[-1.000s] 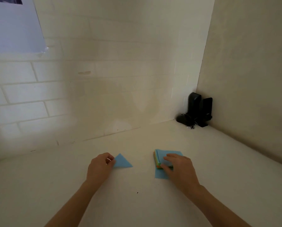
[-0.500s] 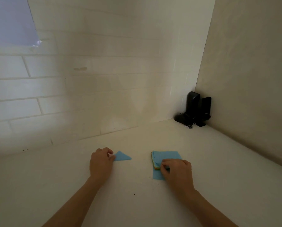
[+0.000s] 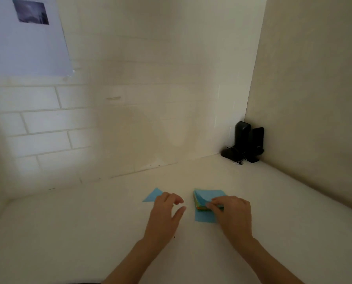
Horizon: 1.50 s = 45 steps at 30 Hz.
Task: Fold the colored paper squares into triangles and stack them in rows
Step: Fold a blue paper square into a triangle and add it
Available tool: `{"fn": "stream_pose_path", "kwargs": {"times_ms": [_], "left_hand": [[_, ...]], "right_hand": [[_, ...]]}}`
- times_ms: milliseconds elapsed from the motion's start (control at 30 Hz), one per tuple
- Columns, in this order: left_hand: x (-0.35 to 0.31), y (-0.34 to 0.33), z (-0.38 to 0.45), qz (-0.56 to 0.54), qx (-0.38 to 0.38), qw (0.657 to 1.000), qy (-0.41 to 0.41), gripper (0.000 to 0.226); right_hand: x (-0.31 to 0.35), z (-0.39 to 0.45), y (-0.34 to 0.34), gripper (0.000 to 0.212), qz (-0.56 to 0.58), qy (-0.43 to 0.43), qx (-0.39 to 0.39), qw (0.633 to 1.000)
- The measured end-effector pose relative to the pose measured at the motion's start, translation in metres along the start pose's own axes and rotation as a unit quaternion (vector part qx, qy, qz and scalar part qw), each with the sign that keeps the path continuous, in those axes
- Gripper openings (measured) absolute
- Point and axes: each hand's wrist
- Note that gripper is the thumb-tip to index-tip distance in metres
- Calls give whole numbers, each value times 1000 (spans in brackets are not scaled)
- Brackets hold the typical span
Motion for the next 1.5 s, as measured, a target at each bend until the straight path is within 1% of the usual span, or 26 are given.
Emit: {"fn": "stream_pose_path", "kwargs": {"times_ms": [67, 133, 233, 300, 367, 467, 533, 700, 833, 900, 1000, 1100, 1167, 1367, 1500], "left_hand": [[-7, -1, -9, -9, 22, 999, -27, 20], [-17, -2, -19, -17, 49, 997, -59, 29], [-31, -7, -33, -7, 99, 990, -96, 37], [-34, -12, -41, -17, 134, 986, -102, 34], [-34, -15, -47, -30, 163, 982, -92, 31], [-31, -20, -53, -13, 181, 981, -74, 34], [-29, -21, -55, 0, 183, 981, -69, 35], [-27, -25, -55, -17, 164, 984, -59, 26], [-24, -31, -52, -42, 140, 989, -29, 18], [-24, -34, -50, -46, 134, 990, -13, 18], [-22, -38, -47, -48, 128, 991, 4, 19], [-20, -40, -46, -53, 124, 991, 18, 9], [-18, -40, -46, -62, 126, 990, 24, 10], [-18, -39, -46, -72, 134, 988, 32, 11], [-21, -39, -43, -83, 131, 986, 56, 17]], "right_hand": [[3, -8, 14, 11, 5, 31, -48, 998], [5, -21, 26, 10, -11, 85, -69, 994], [3, -45, 32, 7, -39, 133, -55, 989], [1, -58, 32, 7, -48, 143, -34, 988], [0, -66, 33, 7, -43, 140, -11, 989], [-5, -74, 32, 20, -42, 125, 21, 991], [-7, -78, 30, 22, -43, 114, 40, 992], [-12, -78, 25, 26, -24, 72, 91, 993], [-9, -70, 26, 40, 12, 24, 151, 988], [-6, -69, 28, 29, 32, 15, 164, 986], [-6, -69, 28, 18, 70, -9, 157, 985], [-8, -67, 27, 26, 107, -39, 146, 983], [-9, -64, 27, 25, 106, -51, 155, 981], [-6, -48, 33, 22, 94, -86, 272, 954], [-8, -42, 32, 18, 85, -89, 318, 940]]}}
Point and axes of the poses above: each hand's wrist, its own z-axis towards the middle knuckle, its own y-axis out of the back of the hand, x = y × z, and after that the axes turned 10 degrees about -z, right-handed
